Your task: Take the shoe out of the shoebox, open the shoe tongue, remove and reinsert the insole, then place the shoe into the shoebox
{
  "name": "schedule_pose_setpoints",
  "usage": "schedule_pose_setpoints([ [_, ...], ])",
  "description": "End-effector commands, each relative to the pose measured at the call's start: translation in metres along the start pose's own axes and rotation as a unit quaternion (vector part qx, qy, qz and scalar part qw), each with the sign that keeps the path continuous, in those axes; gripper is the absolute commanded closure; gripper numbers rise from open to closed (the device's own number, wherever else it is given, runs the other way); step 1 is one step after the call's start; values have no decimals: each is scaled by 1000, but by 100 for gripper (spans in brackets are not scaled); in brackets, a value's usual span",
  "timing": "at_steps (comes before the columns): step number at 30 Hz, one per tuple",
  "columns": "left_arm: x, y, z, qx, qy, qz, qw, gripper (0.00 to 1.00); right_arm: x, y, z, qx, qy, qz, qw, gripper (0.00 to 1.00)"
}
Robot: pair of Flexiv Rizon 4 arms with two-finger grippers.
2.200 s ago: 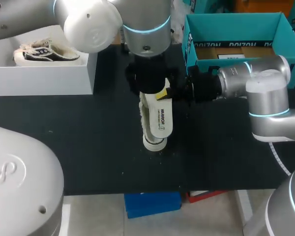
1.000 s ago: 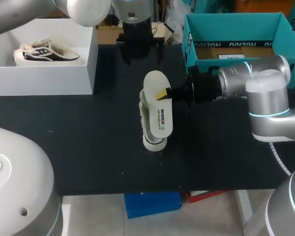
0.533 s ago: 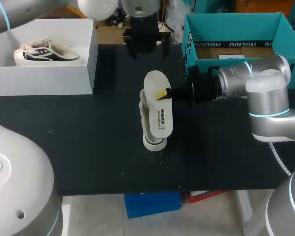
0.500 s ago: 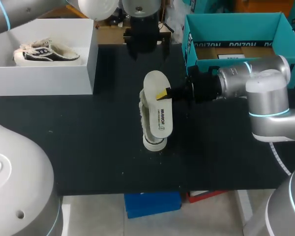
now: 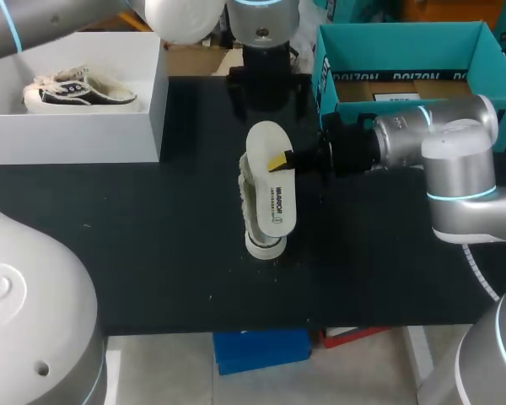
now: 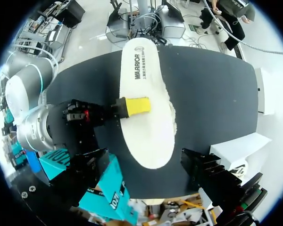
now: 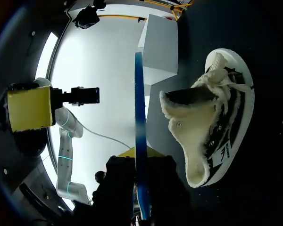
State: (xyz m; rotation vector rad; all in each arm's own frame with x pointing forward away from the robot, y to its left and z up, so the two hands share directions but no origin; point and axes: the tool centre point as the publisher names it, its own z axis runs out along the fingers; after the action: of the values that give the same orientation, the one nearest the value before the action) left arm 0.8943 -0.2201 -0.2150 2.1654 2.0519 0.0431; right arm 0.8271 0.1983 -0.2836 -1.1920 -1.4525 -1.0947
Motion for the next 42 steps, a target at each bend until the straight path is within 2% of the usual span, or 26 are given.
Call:
schedule_pose_setpoints([
  [1,-4,-26,-3,-11,1,-8,1000,0,-1,0,1,0,0,0,1000,100],
  [11,-12,-77,-5,-8,1,-42,999,0,-1,0,1,0,0,0,1000,100],
  [26,-7,-133,-9,-11,-5,-81,997,0,-1,0,1,0,0,0,1000,100],
  [29,0,-139,-12,-13,-65,-85,994,0,-1,0,1,0,0,0,1000,100],
  [32,10,-144,-19,-26,-167,-75,983,0,-1,0,1,0,0,0,1000,100],
  [34,19,-146,-23,-42,-244,-81,965,0,-1,0,1,0,0,0,1000,100],
  [37,30,-148,-29,-55,-326,-71,941,0,-1,0,1,0,0,0,1000,100],
  [39,38,-148,-30,-48,-385,-69,919,0,-1,0,1,0,0,0,1000,100],
  [41,47,-147,-31,-35,-458,-58,887,0,-1,0,1,0,0,0,1000,100],
  [42,47,-147,-31,-35,-458,-58,887,0,-1,0,1,0,0,0,1000,100],
])
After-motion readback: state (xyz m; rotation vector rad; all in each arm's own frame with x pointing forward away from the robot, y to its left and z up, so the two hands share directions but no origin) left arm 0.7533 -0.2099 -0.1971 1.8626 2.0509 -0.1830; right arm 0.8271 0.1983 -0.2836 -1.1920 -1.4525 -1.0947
